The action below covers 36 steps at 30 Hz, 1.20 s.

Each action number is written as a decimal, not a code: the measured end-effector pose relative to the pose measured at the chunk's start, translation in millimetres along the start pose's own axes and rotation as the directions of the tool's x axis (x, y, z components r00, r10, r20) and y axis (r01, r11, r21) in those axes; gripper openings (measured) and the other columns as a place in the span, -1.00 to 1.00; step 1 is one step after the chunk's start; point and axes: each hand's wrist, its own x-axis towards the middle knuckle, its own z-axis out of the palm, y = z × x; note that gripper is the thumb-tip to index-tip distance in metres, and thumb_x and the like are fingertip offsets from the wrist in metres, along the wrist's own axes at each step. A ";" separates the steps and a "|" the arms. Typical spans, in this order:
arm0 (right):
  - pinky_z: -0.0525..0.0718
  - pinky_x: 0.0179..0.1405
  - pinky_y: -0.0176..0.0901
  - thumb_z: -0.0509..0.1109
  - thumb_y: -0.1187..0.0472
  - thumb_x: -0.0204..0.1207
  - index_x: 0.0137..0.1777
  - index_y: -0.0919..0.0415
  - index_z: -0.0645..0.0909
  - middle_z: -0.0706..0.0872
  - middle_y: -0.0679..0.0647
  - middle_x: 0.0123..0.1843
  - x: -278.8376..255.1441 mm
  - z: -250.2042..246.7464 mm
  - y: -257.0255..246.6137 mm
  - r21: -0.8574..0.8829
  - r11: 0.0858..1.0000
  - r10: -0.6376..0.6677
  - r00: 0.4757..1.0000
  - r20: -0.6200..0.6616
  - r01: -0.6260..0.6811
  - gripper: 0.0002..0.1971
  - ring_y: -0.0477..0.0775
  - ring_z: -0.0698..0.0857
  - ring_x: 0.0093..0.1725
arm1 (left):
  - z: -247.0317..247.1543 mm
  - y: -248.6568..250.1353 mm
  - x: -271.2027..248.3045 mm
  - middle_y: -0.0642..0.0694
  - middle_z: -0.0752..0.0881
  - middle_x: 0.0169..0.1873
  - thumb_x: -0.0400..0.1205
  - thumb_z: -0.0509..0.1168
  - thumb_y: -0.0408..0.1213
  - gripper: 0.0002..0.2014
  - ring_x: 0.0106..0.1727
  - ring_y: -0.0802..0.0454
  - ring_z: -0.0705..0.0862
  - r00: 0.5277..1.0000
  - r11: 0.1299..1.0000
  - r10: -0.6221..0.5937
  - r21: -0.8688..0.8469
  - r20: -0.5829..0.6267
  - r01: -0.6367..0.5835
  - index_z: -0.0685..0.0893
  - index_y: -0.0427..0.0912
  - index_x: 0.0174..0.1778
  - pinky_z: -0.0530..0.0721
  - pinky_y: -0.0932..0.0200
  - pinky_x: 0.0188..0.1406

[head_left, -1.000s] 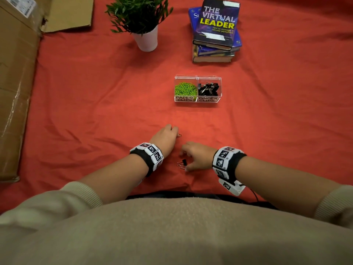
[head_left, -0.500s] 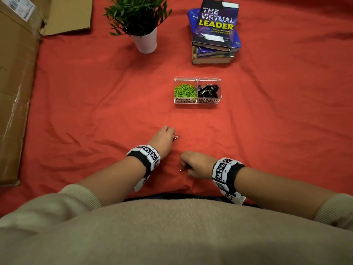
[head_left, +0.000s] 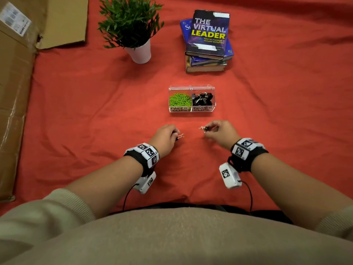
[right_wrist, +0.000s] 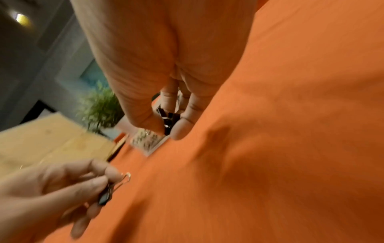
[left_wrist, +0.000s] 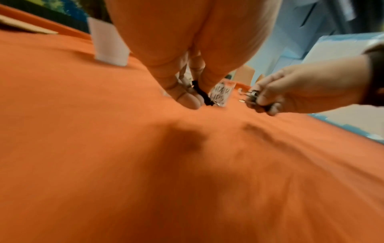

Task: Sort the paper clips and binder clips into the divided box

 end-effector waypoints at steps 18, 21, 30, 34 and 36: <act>0.55 -0.07 -0.20 0.45 0.27 0.41 0.04 0.28 0.72 0.77 0.24 0.01 83.7 -53.6 -57.5 -0.322 0.945 -0.114 0.977 -0.181 0.050 -0.79 0.19 0.71 0.02 | -16.4 82.0 133.0 -0.28 0.75 0.00 0.60 0.33 -0.32 -0.76 0.04 -0.24 0.70 0.995 0.992 0.003 0.122 -0.105 0.009 0.58 -0.25 0.17 0.67 -0.04 0.04; 0.50 0.04 -0.17 0.42 0.25 0.44 0.14 0.26 0.71 0.68 0.24 0.14 83.3 -55.8 -55.2 -0.460 0.884 -0.141 0.986 -0.088 0.085 -0.72 0.21 0.65 0.15 | -14.5 78.9 133.6 -0.26 0.68 0.06 0.60 0.32 -0.30 -0.82 0.11 -0.21 0.64 0.993 0.991 0.040 0.135 -0.108 -0.025 0.64 -0.27 0.08 0.59 0.02 0.11; 0.55 0.12 -0.20 0.29 0.38 0.42 0.15 0.26 0.71 0.73 0.22 0.14 87.5 -55.8 -68.5 -0.433 0.890 -0.184 0.981 -0.057 0.142 -0.67 0.20 0.68 0.14 | -11.7 77.5 126.8 -0.23 0.55 0.11 0.55 0.36 -0.34 -0.74 0.17 -0.22 0.59 0.992 0.979 0.108 0.179 -0.057 -0.097 0.58 -0.24 0.16 0.58 -0.09 0.17; 0.39 0.22 -0.07 0.26 0.41 0.46 0.11 0.30 0.73 0.72 0.31 0.09 86.1 -54.2 -59.4 -0.557 0.800 -0.265 0.964 0.003 0.222 -0.71 0.30 0.60 0.14 | -13.0 81.0 127.1 -0.24 0.57 0.08 0.55 0.37 -0.32 -0.76 0.13 -0.23 0.58 0.994 0.984 0.090 0.160 -0.065 -0.079 0.55 -0.23 0.11 0.58 -0.06 0.10; 0.31 0.29 -0.07 0.23 0.40 0.50 0.19 0.28 0.70 0.68 0.30 0.14 88.1 -56.2 -56.0 -0.601 0.755 -0.305 0.952 0.030 0.261 -0.67 0.29 0.54 0.17 | -15.3 80.9 129.5 -0.24 0.56 0.08 0.58 0.35 -0.28 -0.77 0.13 -0.22 0.58 0.992 0.987 0.085 0.142 -0.090 -0.071 0.57 -0.23 0.12 0.57 -0.02 0.11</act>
